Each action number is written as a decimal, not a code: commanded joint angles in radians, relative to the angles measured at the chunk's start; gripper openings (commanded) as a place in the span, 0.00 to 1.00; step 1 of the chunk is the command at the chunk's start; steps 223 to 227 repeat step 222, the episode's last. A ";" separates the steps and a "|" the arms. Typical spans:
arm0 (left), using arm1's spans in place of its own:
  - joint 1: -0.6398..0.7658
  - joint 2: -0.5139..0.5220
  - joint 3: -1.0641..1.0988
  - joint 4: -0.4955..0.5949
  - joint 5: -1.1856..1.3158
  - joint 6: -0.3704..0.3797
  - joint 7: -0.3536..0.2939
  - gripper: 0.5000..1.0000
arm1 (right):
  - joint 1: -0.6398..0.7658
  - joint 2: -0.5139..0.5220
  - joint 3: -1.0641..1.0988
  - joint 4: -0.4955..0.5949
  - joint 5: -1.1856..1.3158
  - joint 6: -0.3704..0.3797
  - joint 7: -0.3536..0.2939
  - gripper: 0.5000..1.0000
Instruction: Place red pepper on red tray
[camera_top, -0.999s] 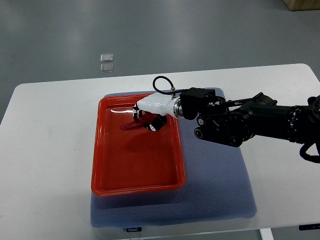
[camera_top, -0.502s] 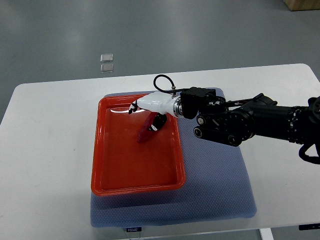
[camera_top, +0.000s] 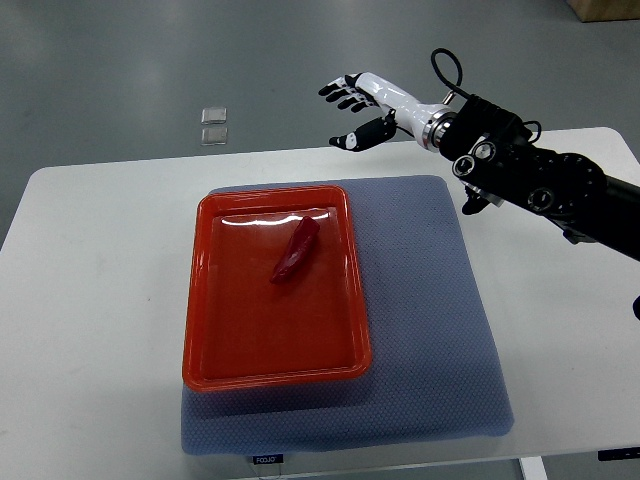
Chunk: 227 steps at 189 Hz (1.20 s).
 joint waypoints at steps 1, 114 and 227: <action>0.000 0.000 0.000 0.000 0.000 0.000 -0.001 1.00 | -0.077 -0.025 0.180 0.002 0.000 0.019 -0.024 0.58; 0.000 0.000 0.000 0.000 0.000 0.001 -0.001 1.00 | -0.430 0.144 0.993 0.002 0.005 0.191 -0.096 0.74; -0.001 0.000 0.000 0.000 0.000 0.000 0.000 1.00 | -0.498 0.233 1.096 0.000 0.003 0.182 -0.084 0.83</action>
